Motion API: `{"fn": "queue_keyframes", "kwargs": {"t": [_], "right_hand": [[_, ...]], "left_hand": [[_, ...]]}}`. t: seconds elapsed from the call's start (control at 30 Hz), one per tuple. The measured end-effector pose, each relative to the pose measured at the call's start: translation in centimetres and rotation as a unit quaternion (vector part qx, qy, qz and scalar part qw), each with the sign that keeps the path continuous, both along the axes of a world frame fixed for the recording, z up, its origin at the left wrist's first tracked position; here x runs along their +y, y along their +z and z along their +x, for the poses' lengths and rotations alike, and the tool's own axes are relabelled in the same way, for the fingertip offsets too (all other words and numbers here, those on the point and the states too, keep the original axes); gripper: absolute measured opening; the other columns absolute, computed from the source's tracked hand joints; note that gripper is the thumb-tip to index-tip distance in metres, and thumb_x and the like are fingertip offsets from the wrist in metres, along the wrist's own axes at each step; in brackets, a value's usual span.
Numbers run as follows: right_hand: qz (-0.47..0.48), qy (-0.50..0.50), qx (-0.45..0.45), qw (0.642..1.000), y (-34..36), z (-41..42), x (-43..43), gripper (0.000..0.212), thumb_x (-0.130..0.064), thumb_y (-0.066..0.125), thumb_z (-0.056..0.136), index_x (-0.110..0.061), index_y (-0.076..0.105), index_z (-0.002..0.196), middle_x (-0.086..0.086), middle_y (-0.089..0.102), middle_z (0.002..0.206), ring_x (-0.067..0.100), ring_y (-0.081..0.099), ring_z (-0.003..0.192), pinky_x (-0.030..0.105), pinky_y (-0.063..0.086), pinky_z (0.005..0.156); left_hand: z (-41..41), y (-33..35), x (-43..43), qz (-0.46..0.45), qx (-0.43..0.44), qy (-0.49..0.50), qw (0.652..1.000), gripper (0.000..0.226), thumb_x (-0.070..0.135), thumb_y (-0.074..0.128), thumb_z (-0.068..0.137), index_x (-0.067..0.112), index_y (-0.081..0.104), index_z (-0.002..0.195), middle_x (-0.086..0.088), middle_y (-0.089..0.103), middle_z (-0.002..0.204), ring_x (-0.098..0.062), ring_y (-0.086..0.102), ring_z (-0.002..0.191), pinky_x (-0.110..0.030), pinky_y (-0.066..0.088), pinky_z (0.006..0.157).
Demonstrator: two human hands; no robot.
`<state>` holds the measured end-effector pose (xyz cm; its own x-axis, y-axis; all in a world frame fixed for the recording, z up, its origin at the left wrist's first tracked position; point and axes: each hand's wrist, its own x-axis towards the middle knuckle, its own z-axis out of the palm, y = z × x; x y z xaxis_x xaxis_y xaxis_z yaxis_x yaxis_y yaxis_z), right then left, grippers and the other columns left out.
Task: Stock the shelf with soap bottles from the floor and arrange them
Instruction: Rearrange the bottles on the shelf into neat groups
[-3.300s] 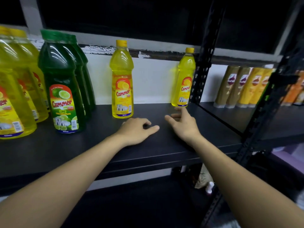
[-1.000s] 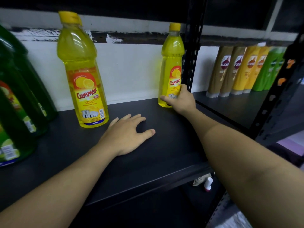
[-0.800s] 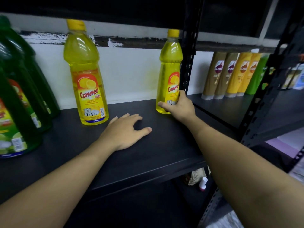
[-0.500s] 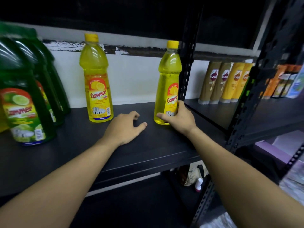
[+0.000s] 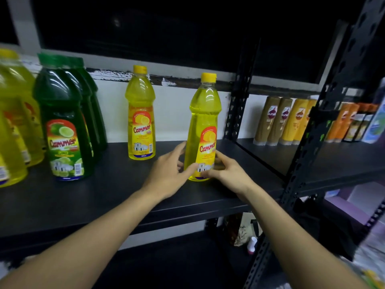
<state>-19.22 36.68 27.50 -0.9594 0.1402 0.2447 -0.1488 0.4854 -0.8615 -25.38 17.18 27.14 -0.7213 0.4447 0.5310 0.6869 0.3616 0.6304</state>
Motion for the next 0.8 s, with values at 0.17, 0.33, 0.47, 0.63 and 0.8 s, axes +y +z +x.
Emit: {"fn": "queue_keyframes", "kwargs": {"t": [0.17, 0.33, 0.47, 0.63, 0.8], "right_hand": [[0.011, 0.023, -0.005, 1.0, -0.1, 0.1, -0.7, 0.047, -0.031, 0.074, 0.088, -0.043, 0.059, 0.131, -0.01, 0.074, 0.112, 0.01, 0.067, 0.109, 0.042, 0.047, 0.107], [0.053, 0.023, -0.003, 0.998, 0.0, -0.5, -2.2, 0.049, -0.041, 0.075, 0.086, -0.042, 0.057, 0.132, -0.01, 0.073, 0.108, 0.006, 0.068, 0.099, 0.041, 0.051, 0.101], [0.066, 0.045, 0.001, 0.997, 0.0, -1.5, -4.2, 0.045, -0.045, 0.073, 0.086, -0.043, 0.058, 0.128, -0.011, 0.073, 0.108, 0.009, 0.068, 0.098, 0.043, 0.052, 0.099], [0.07, 0.074, 0.001, 0.995, 0.3, -2.4, -7.1, 0.044, -0.042, 0.072, 0.088, -0.041, 0.058, 0.13, -0.012, 0.072, 0.109, 0.006, 0.067, 0.097, 0.037, 0.051, 0.1], [0.086, 0.091, -0.006, 0.992, 0.5, -3.4, -9.8, 0.048, -0.042, 0.069, 0.091, -0.04, 0.054, 0.136, -0.012, 0.071, 0.116, 0.005, 0.066, 0.103, 0.034, 0.049, 0.101]], "left_hand": [[0.0, 0.2, -1.1, 0.06, -0.05, 0.014, 0.997, 0.07, 0.04, 0.076, 0.085, 0.035, 0.044, 0.146, 0.016, 0.064, 0.129, 0.007, 0.068, 0.079, -0.012, 0.054, 0.073], [0.4, 0.1, -2.8, 0.087, -0.085, 0.008, 0.992, 0.068, 0.031, 0.074, 0.088, 0.037, 0.042, 0.148, 0.015, 0.068, 0.122, 0.016, 0.064, 0.082, 0.003, 0.042, 0.071], [0.3, 0.0, -5.0, 0.1, -0.098, 0.031, 0.99, 0.069, 0.025, 0.077, 0.086, 0.026, 0.046, 0.148, 0.0, 0.066, 0.129, 0.011, 0.061, 0.093, 0.002, 0.043, 0.074], [-0.3, -0.1, -8.3, 0.097, -0.09, 0.067, 0.989, 0.071, 0.028, 0.08, 0.083, 0.025, 0.048, 0.146, -0.007, 0.067, 0.128, 0.005, 0.061, 0.096, 0.004, 0.041, 0.072], [-1.2, -0.1, -10.8, 0.089, -0.083, 0.085, 0.989, 0.072, 0.03, 0.08, 0.082, 0.025, 0.047, 0.147, -0.004, 0.07, 0.124, 0.01, 0.063, 0.093, 0.002, 0.044, 0.075]]}}
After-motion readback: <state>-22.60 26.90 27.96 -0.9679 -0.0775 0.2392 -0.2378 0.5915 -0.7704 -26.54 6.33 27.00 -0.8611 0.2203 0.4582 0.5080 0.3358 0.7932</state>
